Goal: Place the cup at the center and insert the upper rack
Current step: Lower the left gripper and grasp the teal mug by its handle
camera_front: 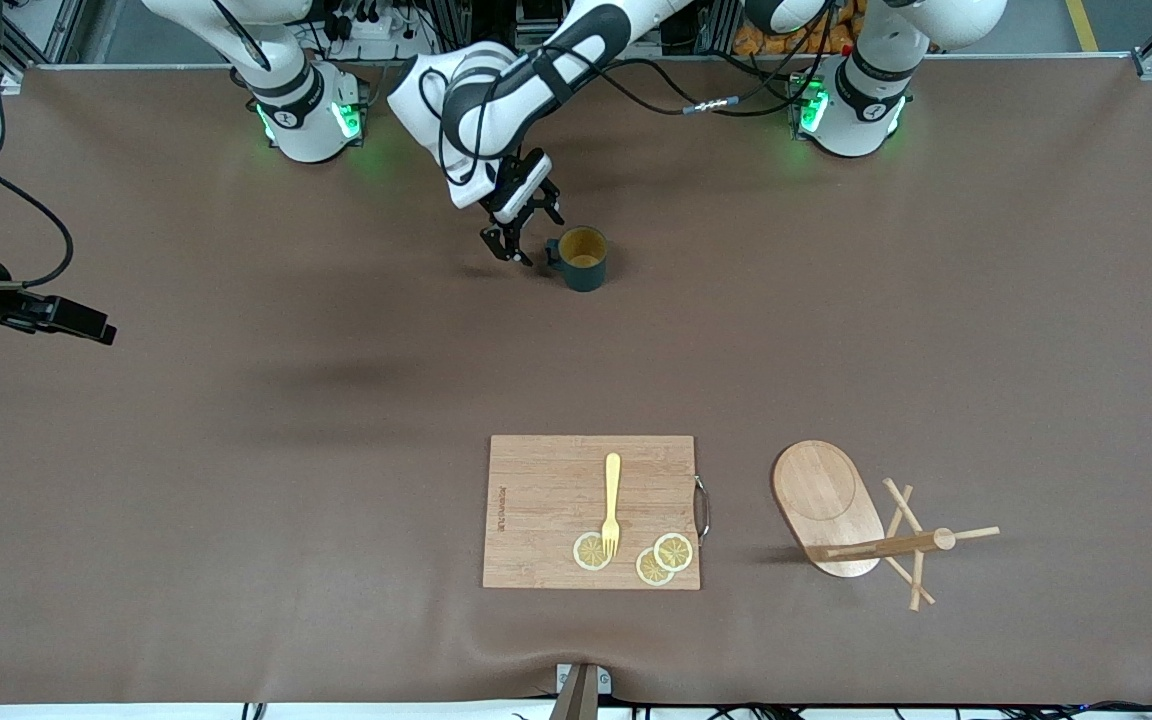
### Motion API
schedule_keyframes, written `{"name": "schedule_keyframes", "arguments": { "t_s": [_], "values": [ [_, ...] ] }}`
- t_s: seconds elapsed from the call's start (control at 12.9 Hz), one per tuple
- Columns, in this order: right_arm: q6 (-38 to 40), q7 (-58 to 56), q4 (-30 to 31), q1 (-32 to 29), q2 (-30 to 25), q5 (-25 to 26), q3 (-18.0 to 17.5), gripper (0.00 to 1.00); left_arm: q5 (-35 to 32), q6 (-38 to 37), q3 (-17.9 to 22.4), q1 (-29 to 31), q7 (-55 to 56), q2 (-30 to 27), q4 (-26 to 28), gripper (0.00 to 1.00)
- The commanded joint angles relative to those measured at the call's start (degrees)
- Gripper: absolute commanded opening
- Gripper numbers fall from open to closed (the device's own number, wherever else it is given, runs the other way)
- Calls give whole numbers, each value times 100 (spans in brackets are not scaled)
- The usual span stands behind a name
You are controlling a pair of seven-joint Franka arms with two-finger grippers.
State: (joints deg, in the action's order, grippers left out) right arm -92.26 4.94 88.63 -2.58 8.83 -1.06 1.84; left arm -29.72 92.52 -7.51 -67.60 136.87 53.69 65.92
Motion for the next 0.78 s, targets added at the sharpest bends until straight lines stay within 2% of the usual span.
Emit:
{"name": "schedule_keyframes", "arguments": {
  "t_s": [0.0, 0.47, 0.54, 0.7],
  "values": [
    [16, 59, -12, 56, 14, -61, 18, 100, -51, -156, 145, -69, 50, 203, -272, 100],
    [-11, 59, -3, 188, 23, -52, 88, 100, -16, -147, 198, -60, 296, 317, -272, 100],
    [-20, 59, -12, 188, 23, -52, 88, 100, 106, -147, 198, -60, 297, 317, -272, 97],
    [-28, 59, -12, 188, 31, -52, 88, 100, 282, -147, 206, -34, 297, 308, -272, 70]
  ]
}}
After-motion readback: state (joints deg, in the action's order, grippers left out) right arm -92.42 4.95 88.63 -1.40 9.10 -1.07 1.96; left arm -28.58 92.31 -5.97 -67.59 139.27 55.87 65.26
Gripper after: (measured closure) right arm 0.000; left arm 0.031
